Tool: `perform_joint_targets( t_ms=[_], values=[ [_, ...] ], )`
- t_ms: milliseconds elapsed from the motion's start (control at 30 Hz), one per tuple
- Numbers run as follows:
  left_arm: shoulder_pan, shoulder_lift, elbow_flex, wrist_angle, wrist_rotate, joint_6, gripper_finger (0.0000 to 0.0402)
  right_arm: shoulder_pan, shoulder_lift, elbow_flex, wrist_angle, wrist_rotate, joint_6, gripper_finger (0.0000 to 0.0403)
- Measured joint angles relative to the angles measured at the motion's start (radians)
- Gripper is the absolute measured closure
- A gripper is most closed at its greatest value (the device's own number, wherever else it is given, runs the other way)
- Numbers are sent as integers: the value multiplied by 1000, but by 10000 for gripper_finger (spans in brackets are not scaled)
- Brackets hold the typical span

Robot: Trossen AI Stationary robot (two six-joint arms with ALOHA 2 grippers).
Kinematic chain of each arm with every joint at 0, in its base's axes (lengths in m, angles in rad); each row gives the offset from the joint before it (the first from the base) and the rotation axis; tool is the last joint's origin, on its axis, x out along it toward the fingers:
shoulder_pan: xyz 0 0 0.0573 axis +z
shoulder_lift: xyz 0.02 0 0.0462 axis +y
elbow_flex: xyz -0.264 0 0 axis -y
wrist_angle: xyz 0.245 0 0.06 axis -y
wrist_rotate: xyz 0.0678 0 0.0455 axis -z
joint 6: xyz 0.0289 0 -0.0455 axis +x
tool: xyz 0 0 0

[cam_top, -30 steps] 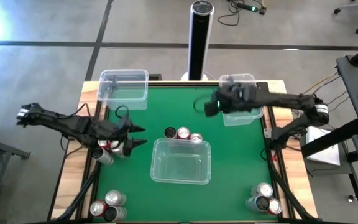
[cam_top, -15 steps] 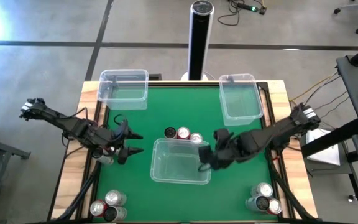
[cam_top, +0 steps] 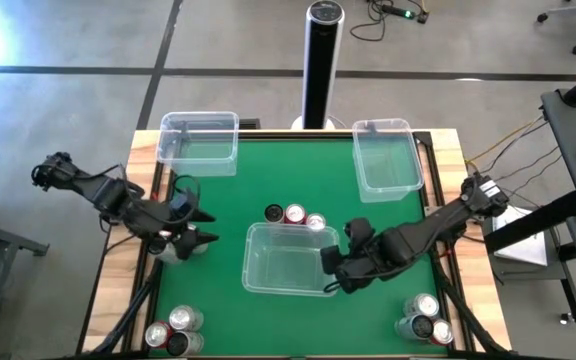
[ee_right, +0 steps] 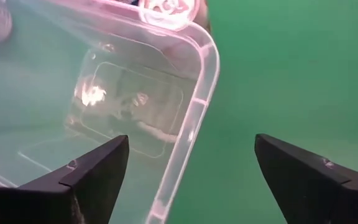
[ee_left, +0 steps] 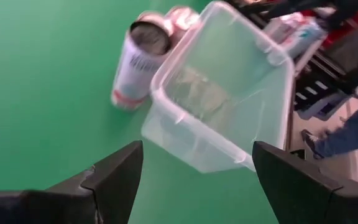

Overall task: Sort soda cans
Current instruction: Move the bottom middle transparent bin to the top center of the table

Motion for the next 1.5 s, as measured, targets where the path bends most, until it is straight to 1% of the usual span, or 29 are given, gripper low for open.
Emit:
perform_joint_targets(
  t_ms=[67,100,200,267,400,533,667,767,967,1100,1167,1233,1333,1400,1500],
  values=[
    [0,18,2,-16,-4,-70,114,-4,-3,0,-5,21,-82,55],
    [0,28,2,-18,-22,-109,114,-4,-8,0,-15,44,-108,54],
    [1,61,2,-18,-78,-213,114,-4,-23,0,-33,125,-134,53],
    [3,86,2,-18,-89,-271,114,-2,-28,0,-40,155,-135,53],
    [2,127,2,-18,-66,-364,114,16,-16,-2,-32,184,-100,53],
    [2,150,2,-36,-26,-366,114,43,27,-5,-29,179,-72,53],
    [2,147,2,-97,-17,-314,114,53,49,-5,-29,124,-26,53],
    [2,124,1,-134,-21,-241,114,55,57,-5,-20,98,17,53],
    [2,65,0,-179,-77,-90,114,9,59,-5,-7,66,139,53],
    [2,25,-1,-199,-99,-26,114,-47,74,-5,8,-54,142,55],
    [2,9,-1,-217,-106,4,114,-62,90,-5,34,-94,142,61],
    [2,-4,-2,-223,-110,40,114,-80,110,-5,49,-142,143,74],
    [2,-16,-2,-229,-128,92,114,-110,155,-5,62,-261,111,106],
    [2,-21,-2,-228,-131,119,114,-123,188,-6,74,-317,74,135],
    [2,-29,-2,-228,-131,149,114,-131,209,-6,75,-361,50,191]
  ],
)
